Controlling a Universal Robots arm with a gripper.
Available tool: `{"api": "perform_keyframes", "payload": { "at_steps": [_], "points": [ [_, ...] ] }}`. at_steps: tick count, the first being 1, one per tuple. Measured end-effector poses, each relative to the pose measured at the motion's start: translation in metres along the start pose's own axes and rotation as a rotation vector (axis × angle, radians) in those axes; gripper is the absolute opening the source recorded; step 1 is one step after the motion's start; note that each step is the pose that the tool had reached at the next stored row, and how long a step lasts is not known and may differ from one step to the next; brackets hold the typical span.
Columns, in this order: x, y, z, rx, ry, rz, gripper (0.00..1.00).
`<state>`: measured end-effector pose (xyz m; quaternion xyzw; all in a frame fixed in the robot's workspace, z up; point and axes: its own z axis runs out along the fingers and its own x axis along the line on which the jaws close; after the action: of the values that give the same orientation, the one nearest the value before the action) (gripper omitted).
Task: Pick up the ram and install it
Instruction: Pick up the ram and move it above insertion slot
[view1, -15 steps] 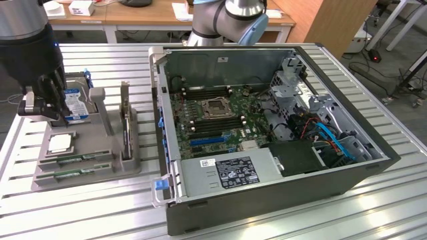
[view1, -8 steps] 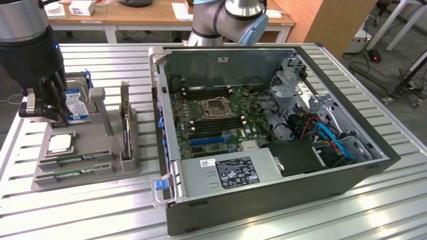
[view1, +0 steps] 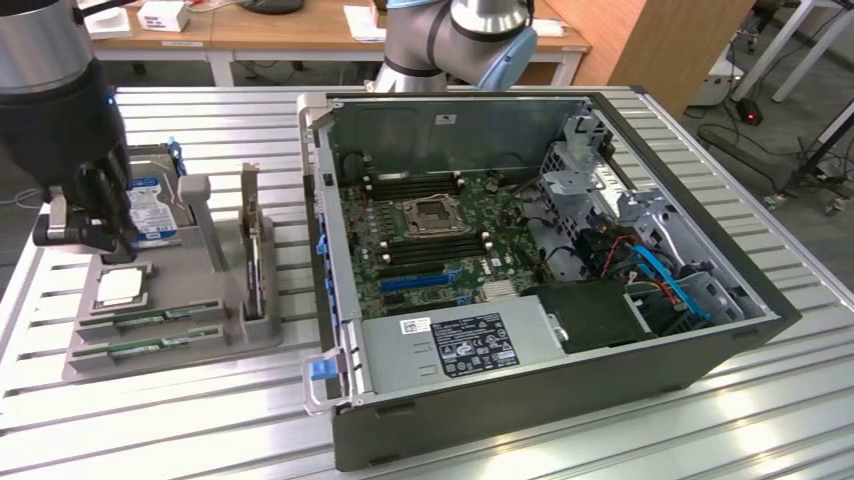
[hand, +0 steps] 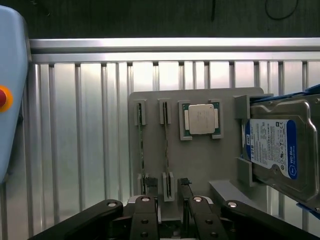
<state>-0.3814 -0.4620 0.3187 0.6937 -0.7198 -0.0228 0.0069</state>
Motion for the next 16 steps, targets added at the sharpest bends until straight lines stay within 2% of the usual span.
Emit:
{"api": "perform_keyframes", "payload": {
  "at_steps": [4, 8, 16],
  "points": [
    [0.0059, -0.0002, -0.0001, 0.0, -0.0001, 0.0, 0.29],
    [0.0069, -0.0003, 0.0003, 0.0, -0.0002, 0.0, 0.29],
    [0.0075, -0.0007, 0.0096, -0.0001, -0.0002, 0.0, 0.29]
  ]
}}
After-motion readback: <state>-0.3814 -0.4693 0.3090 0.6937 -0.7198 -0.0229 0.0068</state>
